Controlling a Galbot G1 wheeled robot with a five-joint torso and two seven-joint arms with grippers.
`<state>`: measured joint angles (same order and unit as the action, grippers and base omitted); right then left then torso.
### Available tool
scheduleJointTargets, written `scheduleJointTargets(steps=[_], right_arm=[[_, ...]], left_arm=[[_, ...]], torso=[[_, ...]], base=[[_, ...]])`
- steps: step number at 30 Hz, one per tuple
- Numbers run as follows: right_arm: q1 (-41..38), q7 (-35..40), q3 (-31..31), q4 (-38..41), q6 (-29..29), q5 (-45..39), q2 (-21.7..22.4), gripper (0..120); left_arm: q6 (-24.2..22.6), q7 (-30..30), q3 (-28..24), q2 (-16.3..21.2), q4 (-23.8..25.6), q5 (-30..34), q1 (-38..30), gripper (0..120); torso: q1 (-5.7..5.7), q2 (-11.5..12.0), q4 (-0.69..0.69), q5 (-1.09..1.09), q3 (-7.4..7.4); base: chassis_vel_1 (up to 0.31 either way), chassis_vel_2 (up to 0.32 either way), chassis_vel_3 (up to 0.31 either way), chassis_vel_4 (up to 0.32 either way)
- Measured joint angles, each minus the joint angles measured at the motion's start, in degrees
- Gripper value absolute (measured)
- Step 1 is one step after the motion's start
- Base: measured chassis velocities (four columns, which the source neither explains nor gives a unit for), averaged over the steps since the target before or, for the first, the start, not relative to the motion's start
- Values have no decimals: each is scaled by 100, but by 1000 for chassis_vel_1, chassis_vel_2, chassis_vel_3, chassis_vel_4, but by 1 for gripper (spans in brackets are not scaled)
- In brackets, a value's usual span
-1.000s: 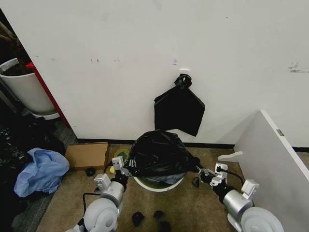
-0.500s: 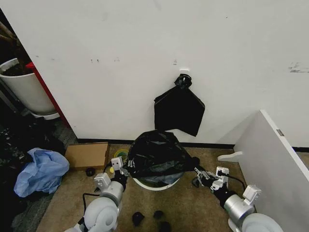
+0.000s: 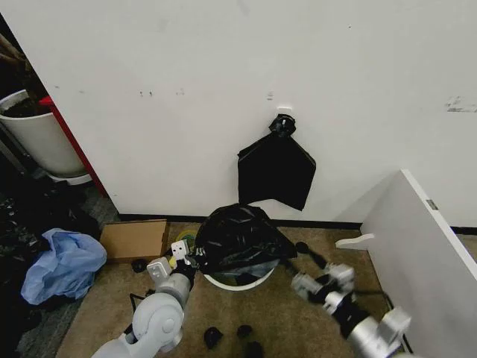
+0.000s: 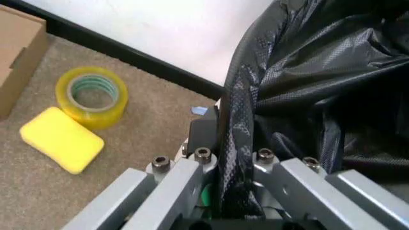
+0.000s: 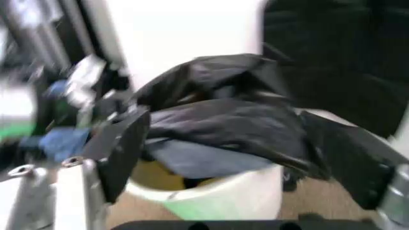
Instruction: Place the garbage bag over the trash bin.
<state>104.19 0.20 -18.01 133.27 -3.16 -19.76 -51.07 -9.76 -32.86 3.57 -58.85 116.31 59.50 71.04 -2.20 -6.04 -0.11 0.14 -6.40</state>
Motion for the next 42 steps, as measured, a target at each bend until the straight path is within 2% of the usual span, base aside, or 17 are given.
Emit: scheduleJointTargets(steps=[3, 4, 7, 10, 12, 16, 21, 25, 27, 28, 29, 30, 33, 34, 35, 37, 42], right_arm=[[-99, -29, 152, -95, -11, 398, 23, 97], [-233, -52, 287, -247, -54, 835, 50, 99], [-399, -62, 389, -423, -127, 1409, 129, 100], [-455, -58, 391, -483, -135, 1551, 195, 97], [-535, -49, 391, -587, -136, 1677, 250, 92], [-816, -16, 500, -805, -133, 1833, 262, 74], [-989, -15, 626, -952, -155, 2001, 288, 62], [-974, -12, 741, -1042, -276, 2227, 313, 45], [-964, -2, 760, -1050, -300, 2248, 307, 43], [-951, 23, 785, -1061, -335, 2273, 293, 34], [-946, 46, 803, -1068, -361, 2286, 280, 33], [-948, 96, 829, -1081, -414, 2312, 250, 27], [-956, 122, 839, -1088, -439, 2326, 234, 23], [-962, 137, 844, -1091, -452, 2333, 225, 19], [-1006, 174, 856, -1096, -478, 2348, 205, 7], [-1097, 215, 858, -1096, -505, 2358, 197, 1], [-1107, 214, 853, -1053, -536, 2335, 243, 0]], left_arm=[[-51, -17, -52, 0, 20, 13, -52, 1], [-94, -34, -110, -8, 30, 15, -101, 1], [-163, -66, -191, -48, 33, 13, -167, 1], [-179, -69, -214, -60, 37, 8, -171, 1], [-186, -70, -227, -65, 47, 3, -157, 1], [-193, -70, -229, -74, 71, -3, -109, 1], [-193, -68, -207, -59, 89, -5, -84, 1], [-191, -63, -168, -58, 97, -5, -56, 1], [-190, -61, -160, -60, 97, -5, -54, 1], [-188, -58, -148, -66, 97, -5, -49, 1], [-186, -57, -137, -71, 97, -5, -46, 1], [-183, -54, -121, -84, 96, -4, -43, 1], [-181, -51, -115, -90, 95, -3, -44, 1], [-179, -50, -112, -95, 94, -3, -43, 1], [-175, -47, -106, -111, 86, 7, -45, 1], [-172, -47, -108, -132, 84, 19, -53, 1], [-168, -49, -110, -118, 106, 51, -56, 1]], torso=[[0, 0, 0, -1, 0], [0, 0, -1, 3, 0], [0, 0, 0, 1, -1], [0, 0, 0, 1, -1], [0, 0, 0, 1, -1], [0, 0, 0, 2, -1], [0, 0, 1, 1, -1], [0, 0, 0, 1, -1], [0, 0, 0, 1, -1], [0, 0, 0, 1, -1], [0, 0, -1, 1, -1], [0, 0, 0, 1, -1], [0, 0, -1, 1, -1], [0, 0, -1, 1, -1], [0, 0, -1, 1, -1], [0, 0, 0, 1, -1], [0, 0, 0, 1, 0]], base=[[0, 0, 0, 0], [0, 0, 0, 0], [0, 0, 0, 0], [0, 0, 0, 0], [0, 0, 0, 0], [0, 0, 0, 0], [0, 0, 0, 0], [0, 0, 0, 0], [0, 0, 0, 0], [0, 0, 0, 0], [0, 0, 0, 0], [0, 0, 0, 0], [0, 0, 0, 0], [0, 0, 0, 0], [0, 0, 0, 0], [0, 0, 0, 0], [0, 0, 0, 0]])
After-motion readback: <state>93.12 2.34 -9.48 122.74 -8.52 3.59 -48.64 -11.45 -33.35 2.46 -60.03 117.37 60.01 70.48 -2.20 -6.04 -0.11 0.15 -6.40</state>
